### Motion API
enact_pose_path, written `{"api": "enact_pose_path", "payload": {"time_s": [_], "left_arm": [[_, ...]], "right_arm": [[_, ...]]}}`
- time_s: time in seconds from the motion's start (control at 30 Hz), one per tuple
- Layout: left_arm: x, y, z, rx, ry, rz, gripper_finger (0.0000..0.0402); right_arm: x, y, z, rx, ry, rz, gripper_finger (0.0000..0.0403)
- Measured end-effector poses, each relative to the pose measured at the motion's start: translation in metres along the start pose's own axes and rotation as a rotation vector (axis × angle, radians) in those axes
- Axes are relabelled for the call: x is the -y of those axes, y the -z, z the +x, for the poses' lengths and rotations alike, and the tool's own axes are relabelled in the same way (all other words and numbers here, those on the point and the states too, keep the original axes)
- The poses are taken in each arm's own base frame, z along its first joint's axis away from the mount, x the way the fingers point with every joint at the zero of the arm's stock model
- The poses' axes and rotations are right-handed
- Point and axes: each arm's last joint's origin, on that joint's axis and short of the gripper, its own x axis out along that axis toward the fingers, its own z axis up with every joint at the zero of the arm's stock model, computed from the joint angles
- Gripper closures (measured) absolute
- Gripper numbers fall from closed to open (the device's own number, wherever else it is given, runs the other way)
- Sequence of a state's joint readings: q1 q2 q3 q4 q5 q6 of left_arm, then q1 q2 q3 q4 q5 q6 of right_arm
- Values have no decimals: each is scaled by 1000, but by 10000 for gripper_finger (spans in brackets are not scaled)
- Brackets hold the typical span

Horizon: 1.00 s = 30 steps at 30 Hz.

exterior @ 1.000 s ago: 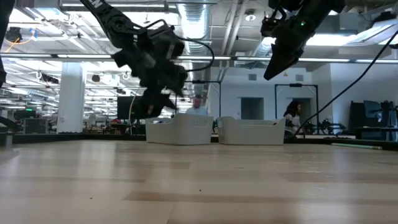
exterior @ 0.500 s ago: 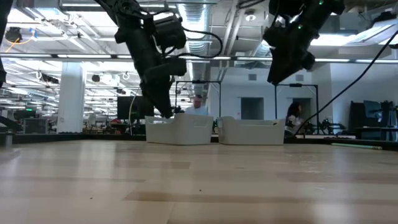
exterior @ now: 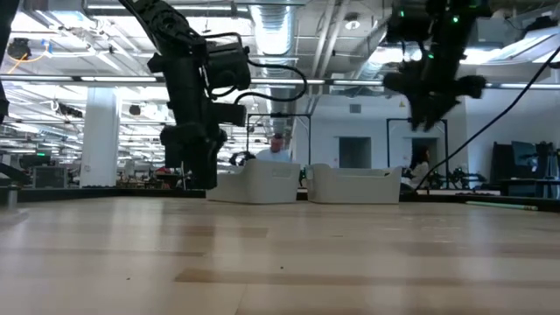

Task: Sort pens & pencils
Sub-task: Put the light green pencil into the right gray bin

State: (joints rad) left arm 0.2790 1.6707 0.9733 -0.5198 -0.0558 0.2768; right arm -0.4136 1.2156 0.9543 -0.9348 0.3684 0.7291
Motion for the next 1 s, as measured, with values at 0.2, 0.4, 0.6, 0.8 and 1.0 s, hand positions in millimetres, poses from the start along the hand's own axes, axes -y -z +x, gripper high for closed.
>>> {"api": "enact_pose_path", "payload": {"time_s": [0.2,0.4,0.6,0.8,1.0], "left_arm": [[-2,-6,0,60,-27,0,280],[-2,-7,0,68,-30,3,280],[-2,-7,0,68,-30,13,280],[-4,-6,0,64,-47,48,280],[-15,-8,0,97,-96,36,280]], "right_arm": [[24,2,4,-118,147,80,257],[31,-1,7,-162,136,123,257],[30,-1,7,-194,96,138,257],[24,4,5,-206,80,113,257],[24,20,6,-306,120,207,257]]}}
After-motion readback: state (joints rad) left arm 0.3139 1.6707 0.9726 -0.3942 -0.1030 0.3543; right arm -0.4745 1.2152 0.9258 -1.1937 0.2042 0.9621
